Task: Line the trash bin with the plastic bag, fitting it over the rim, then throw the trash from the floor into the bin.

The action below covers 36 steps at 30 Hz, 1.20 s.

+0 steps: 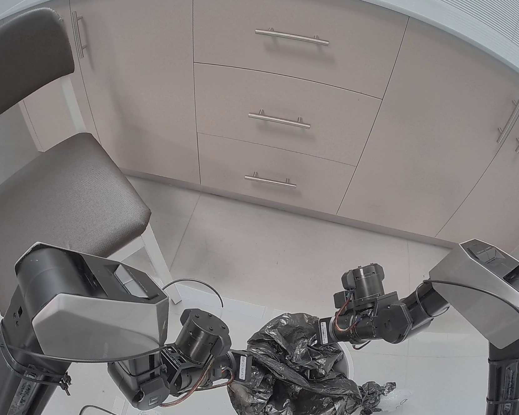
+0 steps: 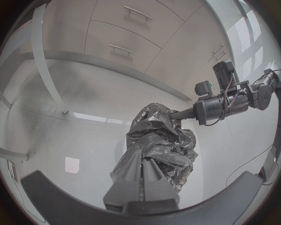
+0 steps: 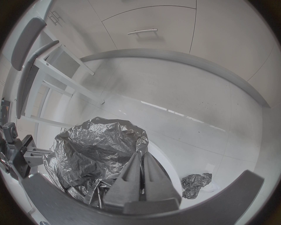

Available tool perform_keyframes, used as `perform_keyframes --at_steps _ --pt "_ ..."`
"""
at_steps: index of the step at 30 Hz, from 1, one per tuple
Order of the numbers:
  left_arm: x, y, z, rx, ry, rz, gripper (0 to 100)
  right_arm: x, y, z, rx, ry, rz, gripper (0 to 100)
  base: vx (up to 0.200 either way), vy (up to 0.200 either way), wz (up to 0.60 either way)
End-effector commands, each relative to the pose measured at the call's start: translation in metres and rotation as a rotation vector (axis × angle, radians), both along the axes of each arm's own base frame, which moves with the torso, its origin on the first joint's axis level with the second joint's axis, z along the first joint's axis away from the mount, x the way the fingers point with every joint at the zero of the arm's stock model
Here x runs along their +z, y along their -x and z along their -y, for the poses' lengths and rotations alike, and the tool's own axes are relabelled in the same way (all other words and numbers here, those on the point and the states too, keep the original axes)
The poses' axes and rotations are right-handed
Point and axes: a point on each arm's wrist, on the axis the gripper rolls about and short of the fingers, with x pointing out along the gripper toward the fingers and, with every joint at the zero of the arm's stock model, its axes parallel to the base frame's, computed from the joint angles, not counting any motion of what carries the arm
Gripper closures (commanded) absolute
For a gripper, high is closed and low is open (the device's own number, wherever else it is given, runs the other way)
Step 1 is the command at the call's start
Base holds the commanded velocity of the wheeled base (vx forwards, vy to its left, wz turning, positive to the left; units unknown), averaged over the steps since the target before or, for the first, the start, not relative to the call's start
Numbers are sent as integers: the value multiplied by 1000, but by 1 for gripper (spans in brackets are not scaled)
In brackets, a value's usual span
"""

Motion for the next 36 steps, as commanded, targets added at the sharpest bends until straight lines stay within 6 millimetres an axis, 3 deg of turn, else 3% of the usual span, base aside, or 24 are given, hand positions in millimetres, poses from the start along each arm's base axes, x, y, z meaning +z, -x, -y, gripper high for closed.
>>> perform_keyframes --at_steps 1,13,20,24,28,36 --pt "0 0 0 1 0 -1 100 -2 10 -3 16 9 -21 100 0 0 0" --pt "0 0 0 1 1 0 100 4 32 -11 31 -26 2 100 0 0 0" --pt "0 0 0 1 0 -1 100 -13 51 -8 67 -15 -79 100 0 0 0" --pt "0 0 0 1 0 -1 100 -15 52 -8 68 -20 -66 100 0 0 0" --pt "0 0 0 1 0 -1 100 -43 49 -2 29 22 -63 100 0 0 0" --pt "0 0 0 1 0 -1 100 -44 45 -1 5 32 -31 100 0 0 0"
